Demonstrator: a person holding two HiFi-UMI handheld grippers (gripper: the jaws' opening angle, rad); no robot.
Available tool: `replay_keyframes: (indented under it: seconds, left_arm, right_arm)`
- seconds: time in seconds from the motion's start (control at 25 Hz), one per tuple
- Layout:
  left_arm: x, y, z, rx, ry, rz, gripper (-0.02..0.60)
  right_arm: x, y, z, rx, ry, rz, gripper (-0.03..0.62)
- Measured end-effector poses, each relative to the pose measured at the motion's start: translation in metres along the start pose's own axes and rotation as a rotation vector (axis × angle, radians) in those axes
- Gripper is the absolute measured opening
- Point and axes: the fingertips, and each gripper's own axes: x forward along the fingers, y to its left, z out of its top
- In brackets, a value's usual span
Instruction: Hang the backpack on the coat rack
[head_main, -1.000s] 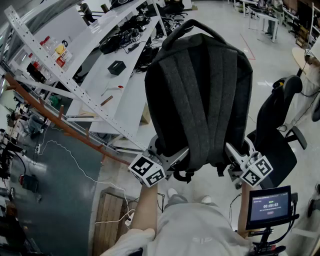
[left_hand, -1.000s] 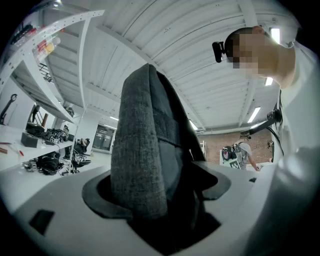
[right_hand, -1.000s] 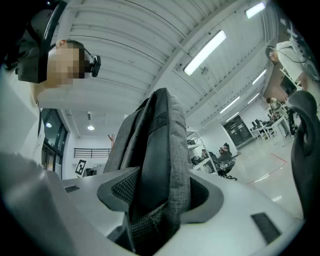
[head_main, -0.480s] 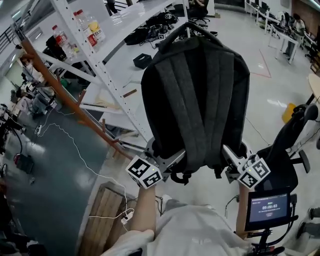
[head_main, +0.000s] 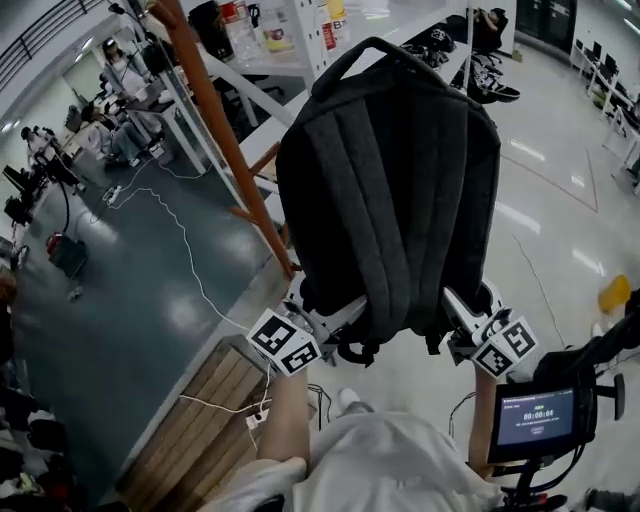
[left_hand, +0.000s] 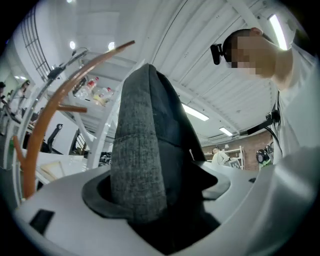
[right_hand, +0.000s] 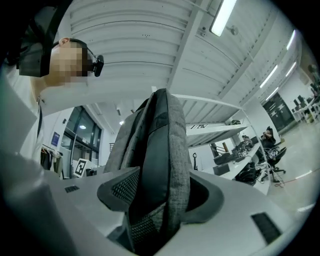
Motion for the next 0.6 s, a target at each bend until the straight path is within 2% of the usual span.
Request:
replay_keyframes:
  seconds: [0.32,0.6]
  left_arm:
    - [-0.104,0.092,0.035,0.053,-0.041,0.208,0.393]
    - [-0.160,0.112,0.053,0.079,-0.067,0.345,0.393]
  right_arm:
    - [0.132,0.067,-0.037,0.032,0.025,0.212,0.250]
    - [0.180,0.109,-0.049,0.052,0.049,0.344,0.250]
